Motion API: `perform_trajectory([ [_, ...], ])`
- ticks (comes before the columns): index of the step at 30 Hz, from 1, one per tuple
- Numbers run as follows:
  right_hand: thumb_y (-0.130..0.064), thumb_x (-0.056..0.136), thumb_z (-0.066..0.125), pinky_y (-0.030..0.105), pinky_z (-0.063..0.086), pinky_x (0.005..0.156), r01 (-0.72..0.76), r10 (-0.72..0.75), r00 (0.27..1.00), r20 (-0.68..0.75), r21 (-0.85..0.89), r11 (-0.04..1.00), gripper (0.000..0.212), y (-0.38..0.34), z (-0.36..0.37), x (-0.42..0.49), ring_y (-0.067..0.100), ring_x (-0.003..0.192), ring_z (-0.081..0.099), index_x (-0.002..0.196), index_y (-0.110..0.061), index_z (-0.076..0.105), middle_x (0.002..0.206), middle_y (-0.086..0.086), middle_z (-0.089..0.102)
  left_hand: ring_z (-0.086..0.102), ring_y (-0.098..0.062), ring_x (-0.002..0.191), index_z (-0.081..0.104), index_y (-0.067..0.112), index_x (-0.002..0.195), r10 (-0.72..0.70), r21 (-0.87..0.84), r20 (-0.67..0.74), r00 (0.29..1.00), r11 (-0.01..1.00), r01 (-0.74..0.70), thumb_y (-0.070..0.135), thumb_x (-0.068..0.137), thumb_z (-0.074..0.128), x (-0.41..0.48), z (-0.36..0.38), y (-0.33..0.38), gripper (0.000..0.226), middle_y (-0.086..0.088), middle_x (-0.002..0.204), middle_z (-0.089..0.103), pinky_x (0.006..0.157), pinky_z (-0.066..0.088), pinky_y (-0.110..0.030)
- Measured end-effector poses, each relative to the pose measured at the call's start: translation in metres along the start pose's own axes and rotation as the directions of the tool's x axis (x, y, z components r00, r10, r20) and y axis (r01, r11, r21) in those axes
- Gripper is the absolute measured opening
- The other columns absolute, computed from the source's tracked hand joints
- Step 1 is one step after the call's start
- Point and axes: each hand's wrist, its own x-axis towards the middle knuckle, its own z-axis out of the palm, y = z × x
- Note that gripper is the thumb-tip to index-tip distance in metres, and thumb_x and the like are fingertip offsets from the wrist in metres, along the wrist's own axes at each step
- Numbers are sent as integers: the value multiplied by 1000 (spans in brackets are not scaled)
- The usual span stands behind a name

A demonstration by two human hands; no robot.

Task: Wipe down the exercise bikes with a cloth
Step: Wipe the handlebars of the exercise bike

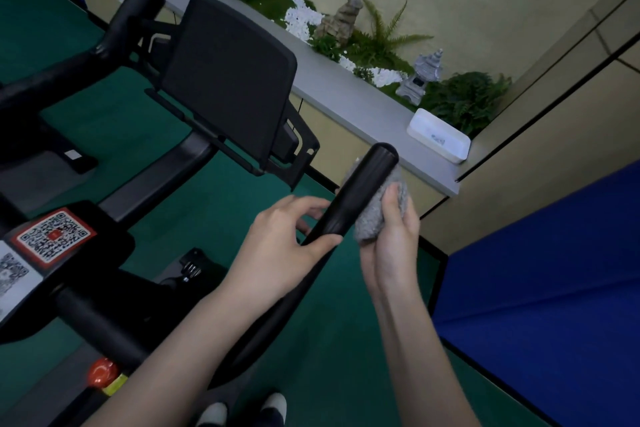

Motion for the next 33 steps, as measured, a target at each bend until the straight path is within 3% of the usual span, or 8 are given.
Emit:
perform_trajectory([
  [5, -29, 88, 53, 24, 53, 85, -59, 59, 998, 3, -10, 998, 47, 15, -8, -21, 19, 111, 63, 130, -10, 52, 120, 10, 66, 56, 2, 86, 64, 32, 112, 15, 36, -3, 1000, 999, -15, 30, 74, 77, -1, 0, 1, 40, 15, 100, 62, 70, 36, 1],
  [10, -18, 98, 44, 31, 50, 97, -46, 46, 998, 38, -3, 999, 37, 0, -5, 3, 23, 114, 61, 131, -3, 49, 123, 13, 63, 56, 2, 91, 59, 33, 121, -9, 43, 20, 1000, 999, 8, 36, 75, 76, -5, -1, 1, 49, 19, 103, 58, 71, 39, -3],
  [12, -16, 99, 43, 31, 51, 95, -64, 63, 995, 78, 12, 998, 33, -7, -3, 12, 22, 110, 62, 130, -5, 50, 117, 10, 66, 55, 1, 92, 56, 33, 125, -19, 50, 30, 999, 999, 18, 37, 75, 75, -6, -3, 0, 53, 19, 105, 57, 72, 37, -4],
  [16, -16, 93, 48, 43, 46, 102, -143, 141, 967, 214, -7, 990, 42, -4, -11, 5, 34, 116, 58, 134, -9, 46, 122, 15, 63, 55, -2, 91, 57, 31, 124, -46, 71, 43, 998, 997, 43, 37, 76, 74, -10, -7, -1, 52, 17, 105, 58, 70, 35, 0],
  [24, -9, 86, 55, 36, 47, 101, -224, 246, 926, 287, -107, 969, 48, 1, -28, 2, 27, 116, 59, 134, -6, 46, 126, 15, 62, 57, -4, 94, 60, 32, 119, -56, 64, 78, 995, 997, 51, 35, 78, 73, -14, -11, 1, 43, 14, 108, 60, 75, 38, -13],
  [30, -16, 84, 61, 29, 52, 89, -265, 294, 912, 286, -137, 954, 48, 23, -40, -23, 23, 115, 60, 130, -12, 52, 123, 9, 65, 58, -4, 92, 62, 32, 117, -50, 75, 55, 997, 996, 46, 35, 77, 74, -17, -10, -1, 41, 15, 104, 61, 72, 38, -3],
  [33, -17, 83, 61, 31, 50, 95, -226, 280, 915, 292, -203, 953, 43, 28, -45, -37, 24, 116, 59, 126, -16, 56, 123, 9, 65, 57, -3, 92, 61, 32, 117, -45, 88, 45, 998, 995, 41, 38, 77, 73, -20, -11, -2, 43, 14, 102, 60, 76, 40, -14],
])
